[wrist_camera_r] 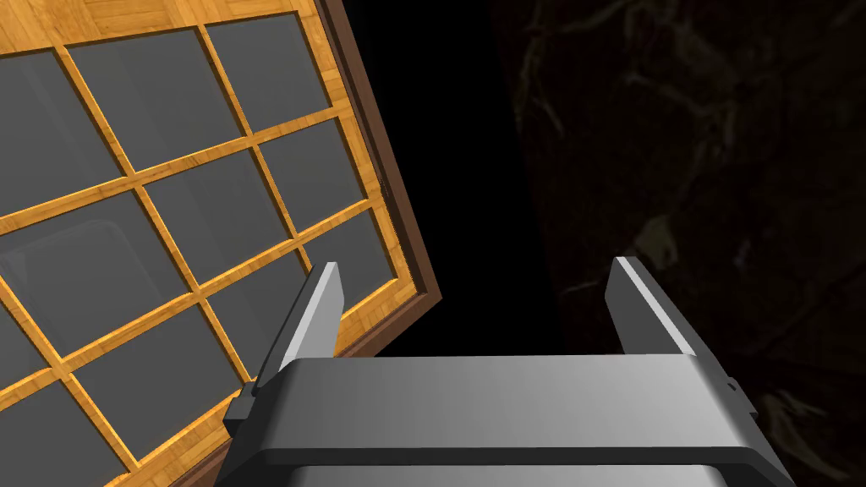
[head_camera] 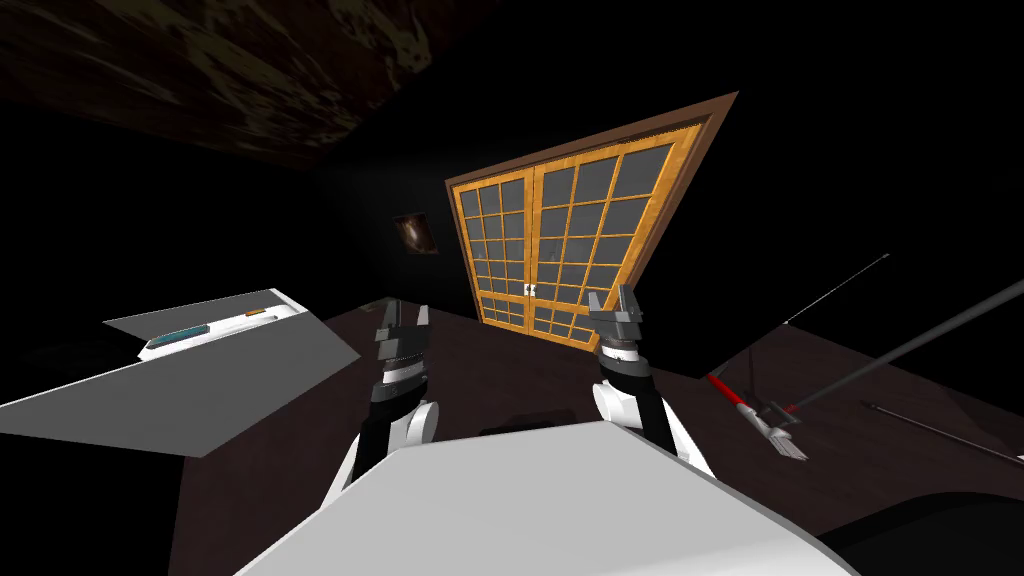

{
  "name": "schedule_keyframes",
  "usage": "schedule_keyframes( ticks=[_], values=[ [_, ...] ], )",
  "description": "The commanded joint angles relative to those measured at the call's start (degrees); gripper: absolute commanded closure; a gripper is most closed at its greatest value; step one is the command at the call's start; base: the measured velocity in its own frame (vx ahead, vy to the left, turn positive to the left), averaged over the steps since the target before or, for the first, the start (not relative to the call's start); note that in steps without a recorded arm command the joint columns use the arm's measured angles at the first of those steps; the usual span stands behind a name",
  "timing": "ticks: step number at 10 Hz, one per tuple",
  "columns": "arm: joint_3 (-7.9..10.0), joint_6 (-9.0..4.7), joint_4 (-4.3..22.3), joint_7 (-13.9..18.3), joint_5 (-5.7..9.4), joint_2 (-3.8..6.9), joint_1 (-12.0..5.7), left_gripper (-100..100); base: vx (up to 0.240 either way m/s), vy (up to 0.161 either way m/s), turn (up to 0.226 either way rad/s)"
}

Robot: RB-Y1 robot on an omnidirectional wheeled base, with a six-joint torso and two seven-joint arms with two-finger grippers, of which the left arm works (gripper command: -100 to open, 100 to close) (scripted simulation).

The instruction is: Pull the door open

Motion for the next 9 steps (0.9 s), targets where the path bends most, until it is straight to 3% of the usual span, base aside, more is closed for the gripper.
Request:
schedule_keyframes(
  ticks=[1,9],
  values=[
    [0.44,-0.45,1.93,-1.89,-0.35,0.71,-0.37,-100,0.075,-0.019,-0.075],
    [2.34,-2.36,10.2,-10.0,-1.86,3.02,-1.98,-100,0.118,-0.034,-0.067]
  ],
)
